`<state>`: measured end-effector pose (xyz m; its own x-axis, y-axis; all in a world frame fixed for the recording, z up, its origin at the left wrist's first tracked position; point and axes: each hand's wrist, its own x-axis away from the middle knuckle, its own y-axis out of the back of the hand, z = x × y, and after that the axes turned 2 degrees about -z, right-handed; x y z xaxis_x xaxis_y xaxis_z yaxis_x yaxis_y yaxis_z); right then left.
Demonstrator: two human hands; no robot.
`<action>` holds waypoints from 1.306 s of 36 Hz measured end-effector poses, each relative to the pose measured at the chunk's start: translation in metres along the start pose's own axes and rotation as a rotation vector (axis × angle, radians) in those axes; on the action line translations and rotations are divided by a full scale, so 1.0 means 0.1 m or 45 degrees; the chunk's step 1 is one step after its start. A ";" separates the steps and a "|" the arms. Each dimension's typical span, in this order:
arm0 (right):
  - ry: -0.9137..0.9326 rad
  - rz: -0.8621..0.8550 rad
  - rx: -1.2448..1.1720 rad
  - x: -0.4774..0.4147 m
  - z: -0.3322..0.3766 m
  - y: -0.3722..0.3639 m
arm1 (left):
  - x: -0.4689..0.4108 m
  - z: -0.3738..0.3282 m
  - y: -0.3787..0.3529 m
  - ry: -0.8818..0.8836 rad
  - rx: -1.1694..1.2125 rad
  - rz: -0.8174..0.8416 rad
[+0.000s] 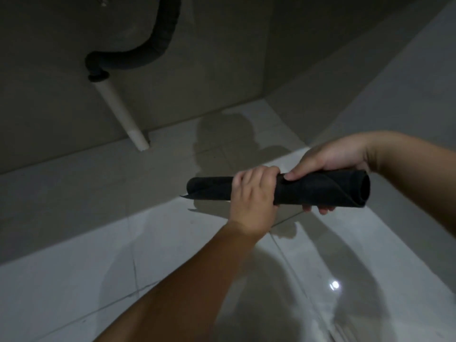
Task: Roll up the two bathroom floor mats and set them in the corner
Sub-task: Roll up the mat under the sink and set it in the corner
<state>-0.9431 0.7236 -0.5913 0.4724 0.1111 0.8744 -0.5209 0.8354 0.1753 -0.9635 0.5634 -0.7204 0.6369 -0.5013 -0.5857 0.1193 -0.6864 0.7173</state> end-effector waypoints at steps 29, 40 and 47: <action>0.676 -0.932 0.094 -0.95 -1.27 1.17 | -1.42 -0.43 -1.44 1.709 1.209 0.611; 0.573 -1.050 -0.111 -1.47 -1.86 1.19 | -1.35 -0.04 -2.49 1.605 1.276 0.540; 0.484 -1.081 -0.291 -1.77 -2.02 1.45 | -1.46 0.00 -3.00 1.674 1.468 0.446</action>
<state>-0.9583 0.9342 -0.8123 0.8487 -0.4462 0.2839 0.2336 0.7979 0.5556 -1.0924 0.8428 -0.8498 0.7113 -0.3775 0.5930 -0.3164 -0.9252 -0.2095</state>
